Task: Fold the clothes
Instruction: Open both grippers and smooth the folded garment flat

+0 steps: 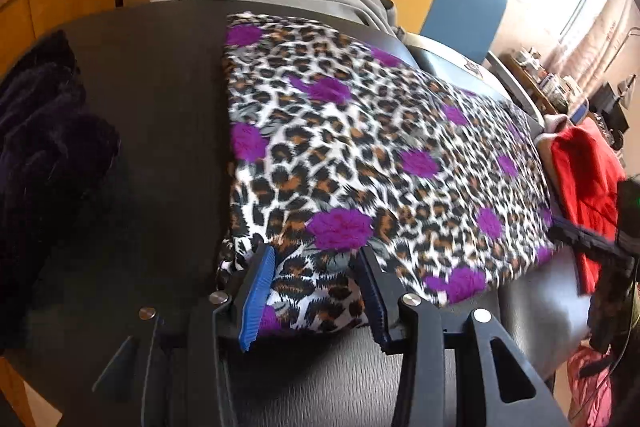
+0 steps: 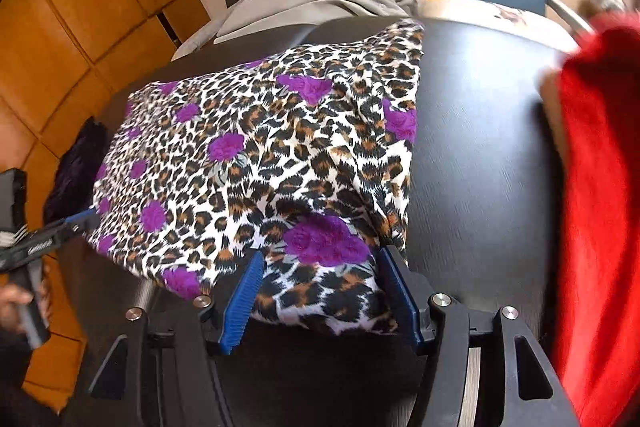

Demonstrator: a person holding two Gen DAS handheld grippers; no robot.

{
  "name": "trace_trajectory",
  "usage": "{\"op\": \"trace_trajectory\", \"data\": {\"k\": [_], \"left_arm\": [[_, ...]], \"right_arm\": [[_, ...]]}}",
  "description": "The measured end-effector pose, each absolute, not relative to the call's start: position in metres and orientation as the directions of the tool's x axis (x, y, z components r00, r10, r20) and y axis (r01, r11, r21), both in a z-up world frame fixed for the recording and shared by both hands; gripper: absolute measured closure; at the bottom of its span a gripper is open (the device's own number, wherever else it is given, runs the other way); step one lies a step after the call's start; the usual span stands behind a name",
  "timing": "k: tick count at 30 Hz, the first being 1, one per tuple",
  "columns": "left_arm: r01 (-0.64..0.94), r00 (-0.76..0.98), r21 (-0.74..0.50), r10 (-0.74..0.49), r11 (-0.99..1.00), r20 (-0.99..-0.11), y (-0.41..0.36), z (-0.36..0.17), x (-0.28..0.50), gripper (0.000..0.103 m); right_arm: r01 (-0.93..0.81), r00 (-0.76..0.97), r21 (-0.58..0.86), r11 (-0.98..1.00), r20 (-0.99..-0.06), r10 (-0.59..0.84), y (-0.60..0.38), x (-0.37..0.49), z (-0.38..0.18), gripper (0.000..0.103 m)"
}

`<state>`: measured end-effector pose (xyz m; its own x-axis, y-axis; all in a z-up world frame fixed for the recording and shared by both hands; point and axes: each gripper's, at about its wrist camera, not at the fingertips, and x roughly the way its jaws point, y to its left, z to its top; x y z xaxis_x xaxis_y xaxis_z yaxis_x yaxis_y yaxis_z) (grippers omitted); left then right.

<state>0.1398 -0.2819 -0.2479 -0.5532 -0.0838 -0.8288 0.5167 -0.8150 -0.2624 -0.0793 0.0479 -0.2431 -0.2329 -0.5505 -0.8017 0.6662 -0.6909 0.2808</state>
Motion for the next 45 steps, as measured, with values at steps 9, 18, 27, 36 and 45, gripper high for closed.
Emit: {"op": "trace_trajectory", "data": {"k": [9,18,27,36,45], "left_arm": [[0.487,-0.531,-0.285,-0.02,-0.826,-0.847,-0.25,-0.241,0.172,0.06],[0.507,-0.597,-0.253,-0.124,-0.824,-0.793,-0.259,-0.214,0.156,0.06],[0.541,-0.46,-0.057,-0.239,-0.839,-0.855,-0.257,-0.254,0.141,0.053],[0.567,-0.484,-0.109,-0.223,-0.816,-0.847,-0.269,-0.248,0.146,0.053],[0.587,-0.551,-0.288,-0.113,-0.756,-0.827,-0.345,-0.232,0.124,0.047]], "right_arm": [[0.635,-0.201,0.329,-0.699,-0.803,-0.56,0.111,-0.02,-0.225,0.042],[0.664,-0.331,0.279,-0.693,-0.721,-0.608,0.049,-0.042,-0.177,0.03],[0.658,-0.398,0.123,-0.742,-0.78,-0.482,0.015,-0.058,-0.23,0.029],[0.708,-0.452,0.001,-0.706,-0.768,-0.454,-0.005,-0.036,-0.239,0.003],[0.716,-0.45,0.013,-0.698,-0.755,-0.476,-0.002,-0.033,-0.241,0.001]]}}
